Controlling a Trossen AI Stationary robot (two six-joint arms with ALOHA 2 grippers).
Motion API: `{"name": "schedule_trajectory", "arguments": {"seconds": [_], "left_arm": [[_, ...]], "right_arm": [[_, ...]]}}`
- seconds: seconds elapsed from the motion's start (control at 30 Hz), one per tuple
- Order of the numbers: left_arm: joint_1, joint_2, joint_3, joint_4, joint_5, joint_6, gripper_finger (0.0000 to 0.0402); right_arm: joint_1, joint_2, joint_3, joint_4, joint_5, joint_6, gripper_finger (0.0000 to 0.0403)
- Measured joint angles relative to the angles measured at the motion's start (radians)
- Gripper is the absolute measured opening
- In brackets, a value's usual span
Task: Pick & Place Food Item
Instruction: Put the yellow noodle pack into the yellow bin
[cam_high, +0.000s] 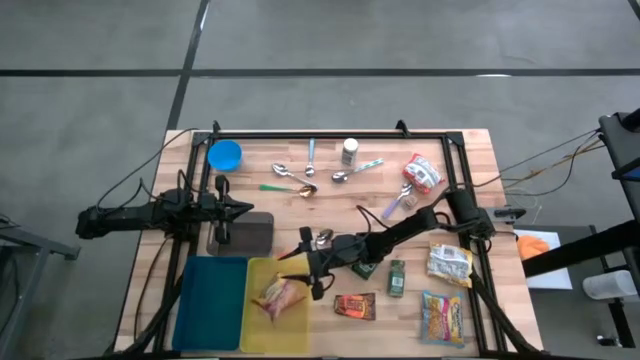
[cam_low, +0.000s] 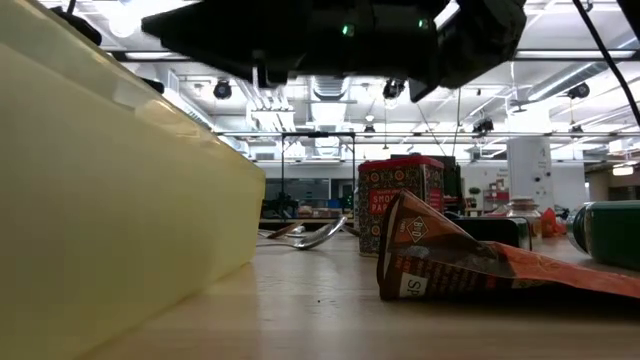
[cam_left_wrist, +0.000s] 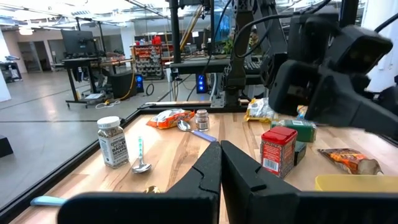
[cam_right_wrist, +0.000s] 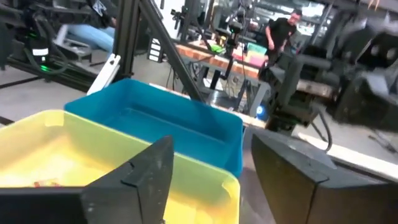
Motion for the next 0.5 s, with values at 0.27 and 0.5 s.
{"name": "schedule_trajectory", "arguments": {"seconds": [0.27, 0.5], "left_arm": [[0.000, 0.000, 0.000, 0.000, 0.000, 0.000, 0.0010], [0.000, 0.000, 0.000, 0.000, 0.000, 0.000, 0.0010]], "right_arm": [[-0.001, -0.099, -0.052, -0.056, -0.001, -0.011, 0.0229], [-0.003, -0.315, -0.166, -0.297, 0.080, 0.002, 0.0229]]}}
